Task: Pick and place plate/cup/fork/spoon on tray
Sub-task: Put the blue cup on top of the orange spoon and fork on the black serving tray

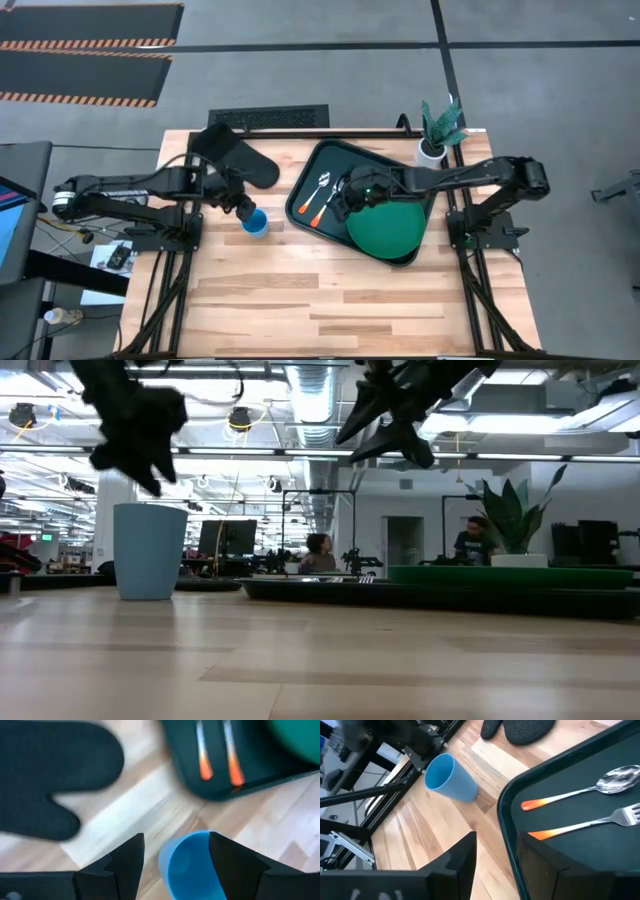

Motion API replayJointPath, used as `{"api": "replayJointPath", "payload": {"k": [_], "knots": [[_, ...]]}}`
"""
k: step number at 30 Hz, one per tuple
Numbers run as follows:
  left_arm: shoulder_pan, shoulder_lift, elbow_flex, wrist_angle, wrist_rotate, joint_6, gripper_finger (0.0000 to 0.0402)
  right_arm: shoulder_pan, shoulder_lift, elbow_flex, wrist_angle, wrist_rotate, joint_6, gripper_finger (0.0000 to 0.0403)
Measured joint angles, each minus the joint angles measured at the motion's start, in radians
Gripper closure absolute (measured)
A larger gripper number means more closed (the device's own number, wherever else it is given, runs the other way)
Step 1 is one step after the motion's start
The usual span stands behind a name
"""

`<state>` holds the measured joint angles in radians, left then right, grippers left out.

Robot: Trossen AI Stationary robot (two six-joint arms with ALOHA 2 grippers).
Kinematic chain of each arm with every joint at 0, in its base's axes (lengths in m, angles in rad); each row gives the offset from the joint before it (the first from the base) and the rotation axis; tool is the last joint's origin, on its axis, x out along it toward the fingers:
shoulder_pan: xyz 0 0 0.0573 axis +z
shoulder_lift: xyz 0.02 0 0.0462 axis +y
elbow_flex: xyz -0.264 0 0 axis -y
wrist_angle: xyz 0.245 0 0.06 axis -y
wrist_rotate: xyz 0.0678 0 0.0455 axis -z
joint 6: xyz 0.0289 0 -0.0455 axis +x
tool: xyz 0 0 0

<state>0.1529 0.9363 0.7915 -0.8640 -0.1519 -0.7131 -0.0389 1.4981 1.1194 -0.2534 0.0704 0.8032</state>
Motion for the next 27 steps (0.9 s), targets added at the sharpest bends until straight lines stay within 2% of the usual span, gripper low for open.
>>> {"api": "replayJointPath", "payload": {"k": [7,18,21,25,27], "knots": [[0.007,-0.002,-0.130,0.015,0.024,-0.042,0.0194,0.000,0.015,0.013,0.002,0.000,0.000,0.0236],[-0.017,-0.002,-0.155,0.024,0.051,-0.020,0.0203,-0.001,0.015,0.013,0.001,0.000,0.000,0.0240],[-0.017,0.002,-0.155,0.022,0.059,-0.025,0.0252,-0.001,0.015,0.013,0.001,0.001,0.000,0.0243],[-0.017,0.002,-0.155,0.022,0.061,-0.016,0.0368,-0.001,0.015,0.013,0.001,0.001,0.002,0.0244],[-0.017,0.002,-0.155,0.022,0.061,-0.014,0.0389,-0.001,0.015,0.013,0.001,0.001,0.005,0.0244]]}}
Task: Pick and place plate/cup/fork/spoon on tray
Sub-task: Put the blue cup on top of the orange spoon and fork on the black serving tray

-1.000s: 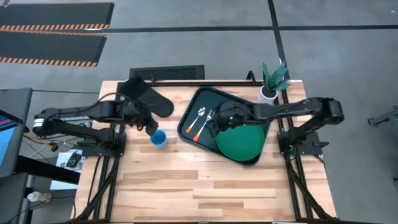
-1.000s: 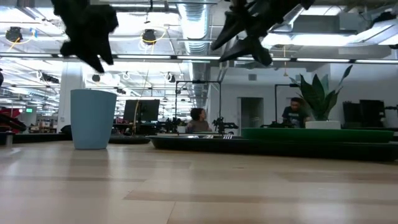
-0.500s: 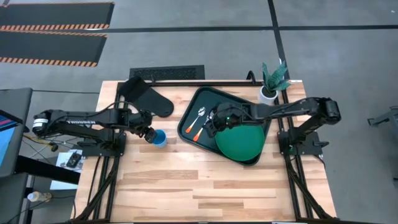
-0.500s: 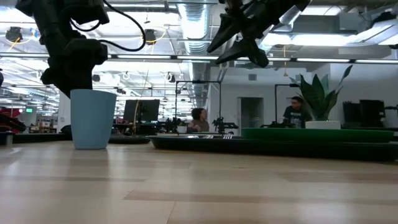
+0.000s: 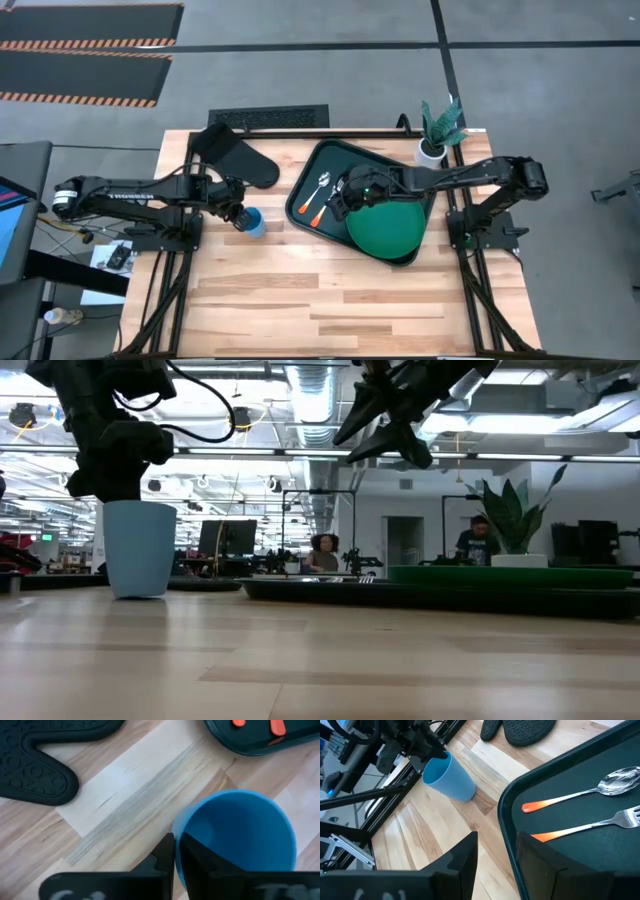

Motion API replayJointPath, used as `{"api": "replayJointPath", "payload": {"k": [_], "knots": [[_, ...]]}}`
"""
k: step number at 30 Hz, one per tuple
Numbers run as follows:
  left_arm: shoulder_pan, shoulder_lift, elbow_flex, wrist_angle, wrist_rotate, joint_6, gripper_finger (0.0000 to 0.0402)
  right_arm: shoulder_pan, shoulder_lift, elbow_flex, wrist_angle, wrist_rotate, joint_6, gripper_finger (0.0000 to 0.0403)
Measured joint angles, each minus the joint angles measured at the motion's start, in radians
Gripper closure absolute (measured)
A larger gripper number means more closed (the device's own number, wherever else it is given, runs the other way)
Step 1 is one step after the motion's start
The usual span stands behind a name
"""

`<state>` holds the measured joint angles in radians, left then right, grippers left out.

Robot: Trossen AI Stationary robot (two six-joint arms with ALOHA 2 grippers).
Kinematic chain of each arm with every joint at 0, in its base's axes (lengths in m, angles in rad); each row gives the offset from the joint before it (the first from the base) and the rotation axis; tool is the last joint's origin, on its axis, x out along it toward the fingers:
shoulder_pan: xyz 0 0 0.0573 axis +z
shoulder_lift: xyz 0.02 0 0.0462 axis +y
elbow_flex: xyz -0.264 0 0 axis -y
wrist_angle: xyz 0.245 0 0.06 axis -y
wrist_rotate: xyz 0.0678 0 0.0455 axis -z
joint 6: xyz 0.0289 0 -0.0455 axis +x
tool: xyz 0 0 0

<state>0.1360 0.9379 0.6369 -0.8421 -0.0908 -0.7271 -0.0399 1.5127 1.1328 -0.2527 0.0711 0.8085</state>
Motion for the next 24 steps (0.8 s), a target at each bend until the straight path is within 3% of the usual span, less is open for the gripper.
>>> {"api": "replayJointPath", "payload": {"k": [5,8,12,16,24], "knots": [[-0.002,-0.009,0.032,0.003,0.029,-0.042,0.0399,-0.001,-0.018,0.000,-0.021,0.000,0.054,0.0244],[-0.002,-0.016,0.129,0.007,0.022,-0.048,0.0400,-0.006,-0.070,0.001,-0.050,0.005,0.081,0.0244],[0.035,0.014,0.296,0.009,-0.063,0.019,0.0401,-0.010,-0.163,0.001,-0.167,0.059,0.126,0.0244],[0.152,0.151,0.454,0.025,-0.068,0.202,0.0401,-0.008,-0.262,0.001,-0.346,0.184,0.202,0.0244],[0.331,0.607,0.828,0.118,0.119,0.542,0.0401,0.030,-0.363,0.001,-0.599,0.330,0.395,0.0244]]}}
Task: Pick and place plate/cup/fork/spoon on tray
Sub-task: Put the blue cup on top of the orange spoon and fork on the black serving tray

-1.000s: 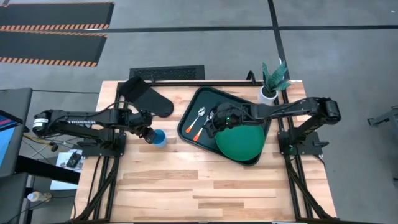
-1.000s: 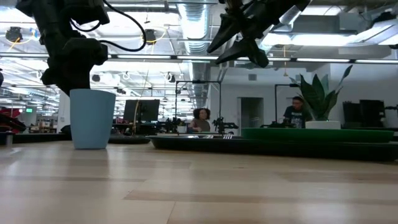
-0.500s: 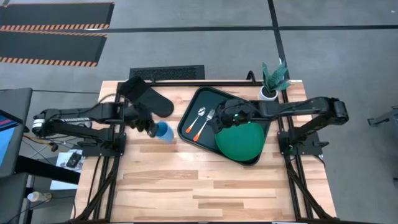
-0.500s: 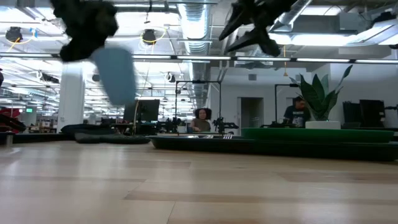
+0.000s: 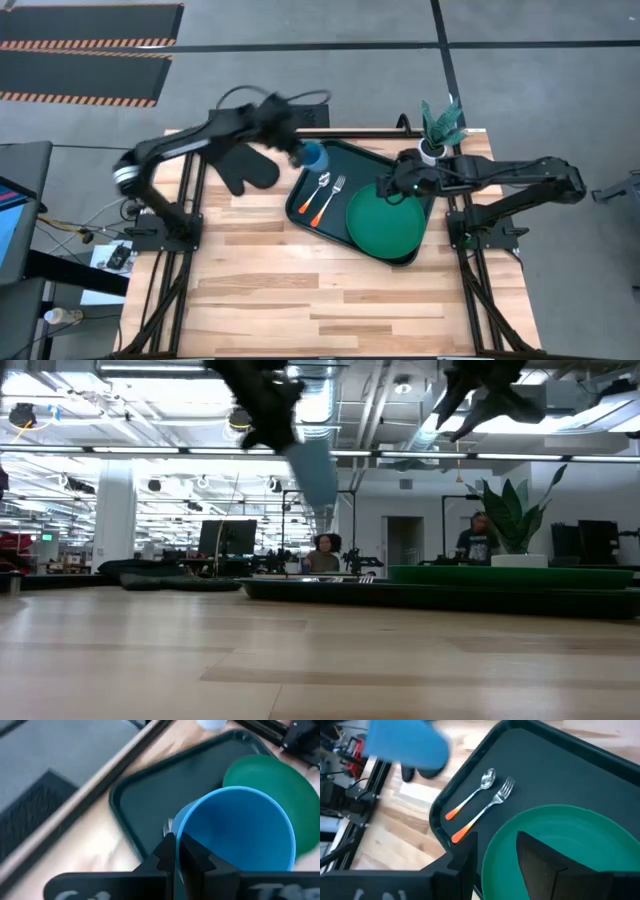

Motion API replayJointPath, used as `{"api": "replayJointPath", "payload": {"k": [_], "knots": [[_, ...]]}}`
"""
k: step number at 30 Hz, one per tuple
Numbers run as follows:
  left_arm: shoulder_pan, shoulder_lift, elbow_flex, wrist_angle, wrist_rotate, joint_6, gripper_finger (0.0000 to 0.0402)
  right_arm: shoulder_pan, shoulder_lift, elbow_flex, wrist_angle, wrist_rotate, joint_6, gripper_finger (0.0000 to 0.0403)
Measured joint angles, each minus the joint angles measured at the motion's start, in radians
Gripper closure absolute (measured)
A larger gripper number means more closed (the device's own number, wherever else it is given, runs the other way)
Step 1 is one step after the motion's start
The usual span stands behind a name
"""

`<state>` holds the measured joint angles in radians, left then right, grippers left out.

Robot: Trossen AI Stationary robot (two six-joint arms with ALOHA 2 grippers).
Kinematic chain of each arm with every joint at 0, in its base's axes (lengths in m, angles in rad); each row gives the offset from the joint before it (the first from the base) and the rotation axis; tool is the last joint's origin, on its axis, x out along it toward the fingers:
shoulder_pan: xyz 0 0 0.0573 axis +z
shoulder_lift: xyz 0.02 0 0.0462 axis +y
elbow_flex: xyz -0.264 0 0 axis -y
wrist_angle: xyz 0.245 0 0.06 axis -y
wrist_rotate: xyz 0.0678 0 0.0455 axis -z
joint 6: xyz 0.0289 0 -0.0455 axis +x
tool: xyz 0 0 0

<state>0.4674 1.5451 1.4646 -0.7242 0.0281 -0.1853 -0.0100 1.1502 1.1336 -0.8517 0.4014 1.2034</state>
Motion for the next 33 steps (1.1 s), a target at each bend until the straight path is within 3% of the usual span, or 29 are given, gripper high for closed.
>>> {"api": "replayJointPath", "payload": {"k": [7,16,22,33], "knots": [[0.040,0.380,0.402,-0.079,0.066,0.183,0.0401,0.024,0.019,-0.001,-0.055,0.028,0.110,0.0244],[0.082,0.715,0.739,-0.216,0.118,0.279,0.0401,0.037,0.081,-0.002,-0.077,0.026,0.185,0.0244],[0.120,0.802,0.780,-0.238,0.121,0.252,0.0401,0.035,0.109,-0.001,-0.079,0.024,0.212,0.0244],[0.141,0.815,0.774,-0.277,0.117,0.242,0.0401,0.032,0.114,-0.002,-0.083,0.022,0.182,0.0244]]}}
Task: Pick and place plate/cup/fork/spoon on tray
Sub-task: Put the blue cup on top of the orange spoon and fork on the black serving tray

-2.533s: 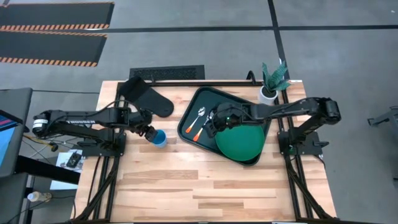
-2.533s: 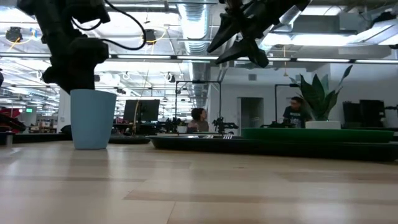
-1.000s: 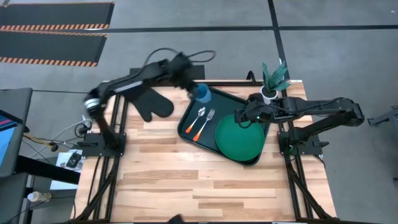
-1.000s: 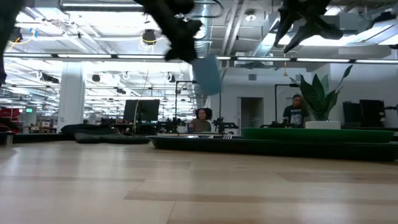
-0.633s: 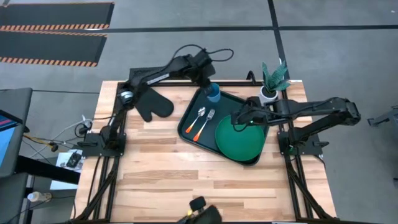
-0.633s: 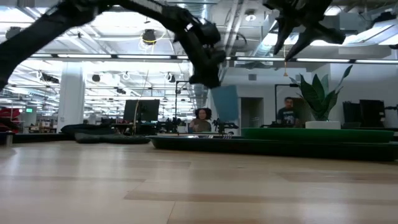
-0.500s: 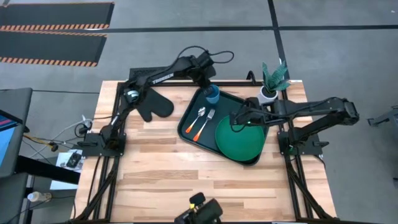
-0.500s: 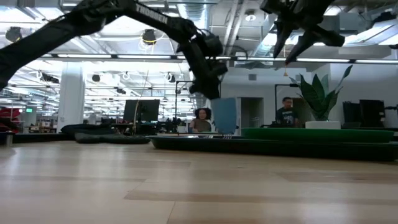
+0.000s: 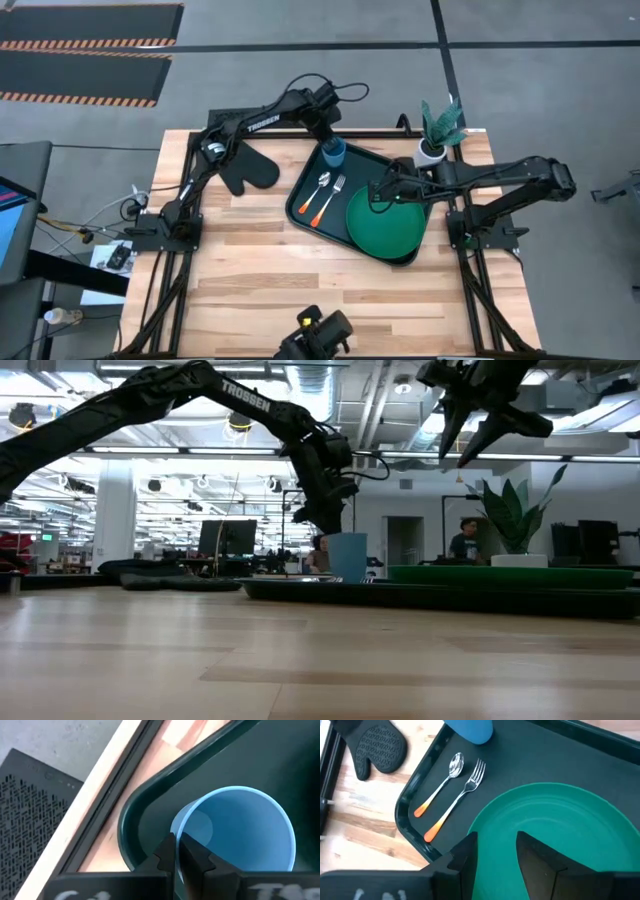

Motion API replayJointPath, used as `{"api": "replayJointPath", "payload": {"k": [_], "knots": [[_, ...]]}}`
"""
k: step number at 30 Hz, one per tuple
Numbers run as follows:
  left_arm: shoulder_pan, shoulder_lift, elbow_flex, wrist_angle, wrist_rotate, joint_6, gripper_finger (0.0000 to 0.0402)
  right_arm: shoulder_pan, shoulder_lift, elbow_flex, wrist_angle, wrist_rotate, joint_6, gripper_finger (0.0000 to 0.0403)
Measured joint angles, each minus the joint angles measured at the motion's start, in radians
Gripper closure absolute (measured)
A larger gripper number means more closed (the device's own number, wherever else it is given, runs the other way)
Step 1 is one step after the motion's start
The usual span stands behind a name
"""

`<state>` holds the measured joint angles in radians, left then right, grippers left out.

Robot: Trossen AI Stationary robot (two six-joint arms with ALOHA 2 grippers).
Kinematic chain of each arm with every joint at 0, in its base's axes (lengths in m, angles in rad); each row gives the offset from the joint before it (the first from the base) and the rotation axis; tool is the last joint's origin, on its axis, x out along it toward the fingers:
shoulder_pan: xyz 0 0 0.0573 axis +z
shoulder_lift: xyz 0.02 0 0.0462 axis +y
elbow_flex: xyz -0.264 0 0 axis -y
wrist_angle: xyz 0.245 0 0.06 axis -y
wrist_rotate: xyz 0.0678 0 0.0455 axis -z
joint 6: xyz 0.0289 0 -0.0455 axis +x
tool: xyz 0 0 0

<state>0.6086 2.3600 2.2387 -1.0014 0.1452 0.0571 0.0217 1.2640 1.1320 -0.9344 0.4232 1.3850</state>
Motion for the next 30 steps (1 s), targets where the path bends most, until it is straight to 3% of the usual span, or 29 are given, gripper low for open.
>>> {"api": "replayJointPath", "payload": {"k": [7,15,21,30], "knots": [[-0.014,0.000,0.000,-0.010,-0.090,-0.018,0.0394,-0.031,0.000,0.000,0.019,-0.010,-0.097,0.0243],[-0.014,0.000,0.001,-0.020,-0.071,-0.069,0.0290,-0.132,0.000,0.000,0.130,-0.054,-0.274,0.0193],[-0.007,-0.001,0.082,-0.141,-0.005,-0.084,0.0215,-0.255,0.000,0.000,0.218,-0.085,-0.426,0.0164],[0.017,-0.102,0.101,-0.294,0.006,-0.061,0.0185,-0.494,0.109,0.002,0.446,-0.262,-0.619,0.0164]]}}
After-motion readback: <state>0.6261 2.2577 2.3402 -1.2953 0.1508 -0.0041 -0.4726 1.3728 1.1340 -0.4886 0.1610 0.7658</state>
